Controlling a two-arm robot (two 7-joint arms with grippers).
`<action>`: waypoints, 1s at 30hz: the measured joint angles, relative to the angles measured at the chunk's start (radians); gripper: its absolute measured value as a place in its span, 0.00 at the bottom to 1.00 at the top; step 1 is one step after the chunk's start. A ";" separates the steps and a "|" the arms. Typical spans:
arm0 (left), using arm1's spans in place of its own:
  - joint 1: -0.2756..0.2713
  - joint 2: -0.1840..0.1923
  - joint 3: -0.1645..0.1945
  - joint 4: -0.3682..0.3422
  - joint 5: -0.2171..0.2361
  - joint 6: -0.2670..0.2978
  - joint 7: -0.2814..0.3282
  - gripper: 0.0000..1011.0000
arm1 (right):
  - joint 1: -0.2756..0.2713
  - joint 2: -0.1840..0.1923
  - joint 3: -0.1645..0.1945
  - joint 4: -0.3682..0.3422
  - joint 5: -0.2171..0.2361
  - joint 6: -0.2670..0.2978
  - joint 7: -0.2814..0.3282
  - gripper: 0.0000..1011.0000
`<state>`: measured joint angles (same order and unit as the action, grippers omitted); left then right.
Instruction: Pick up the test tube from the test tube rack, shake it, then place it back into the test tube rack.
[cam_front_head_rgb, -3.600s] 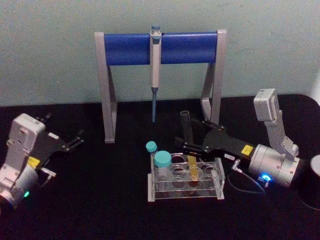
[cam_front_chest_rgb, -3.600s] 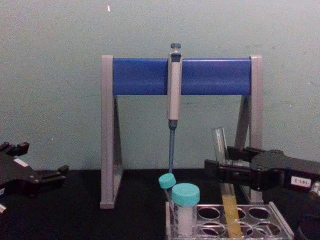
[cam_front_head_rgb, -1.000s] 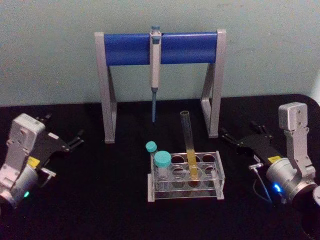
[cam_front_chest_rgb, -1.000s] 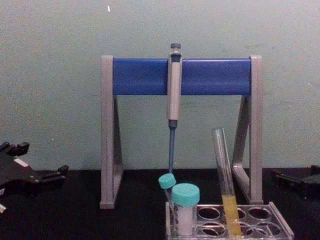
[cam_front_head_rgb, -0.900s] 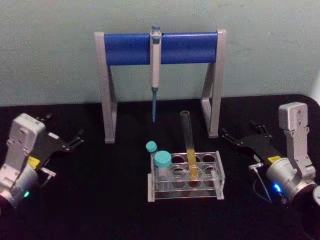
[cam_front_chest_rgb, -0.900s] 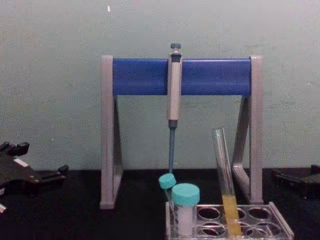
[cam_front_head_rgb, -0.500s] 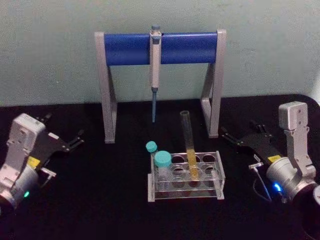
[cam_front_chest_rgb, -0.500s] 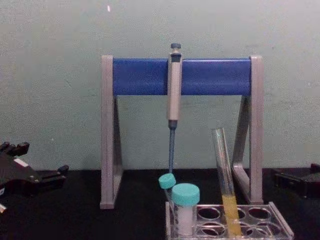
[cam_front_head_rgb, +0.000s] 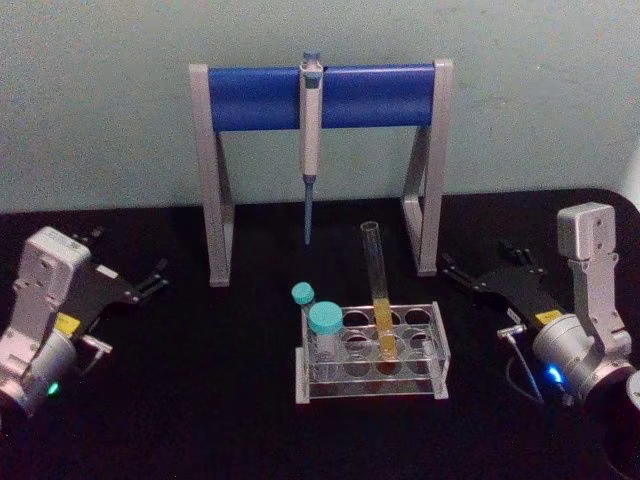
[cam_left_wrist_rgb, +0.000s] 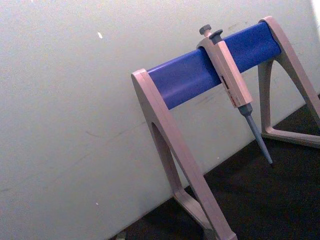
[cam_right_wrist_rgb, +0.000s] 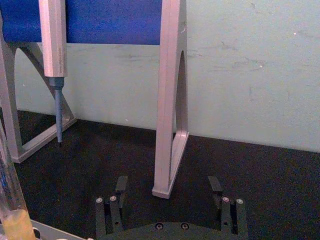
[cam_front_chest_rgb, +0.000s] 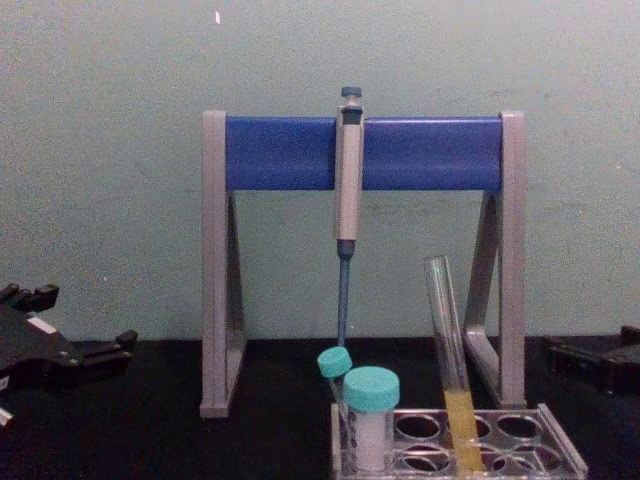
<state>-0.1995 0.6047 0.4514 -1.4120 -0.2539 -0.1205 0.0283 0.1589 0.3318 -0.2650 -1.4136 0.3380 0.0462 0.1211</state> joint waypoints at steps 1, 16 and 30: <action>0.000 0.000 0.000 0.000 0.000 0.000 0.000 0.99 | 0.000 0.000 0.000 0.000 0.000 0.000 0.000 0.99; 0.000 0.000 0.000 0.000 0.000 0.000 0.000 0.99 | 0.000 0.000 0.000 0.000 0.000 0.000 0.000 0.99; 0.000 0.000 0.000 0.000 0.000 0.000 0.000 0.99 | 0.000 0.000 0.000 0.000 0.000 0.000 0.000 0.99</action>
<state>-0.1995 0.6047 0.4514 -1.4120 -0.2539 -0.1205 0.0283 0.1589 0.3321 -0.2650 -1.4136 0.3379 0.0461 0.1211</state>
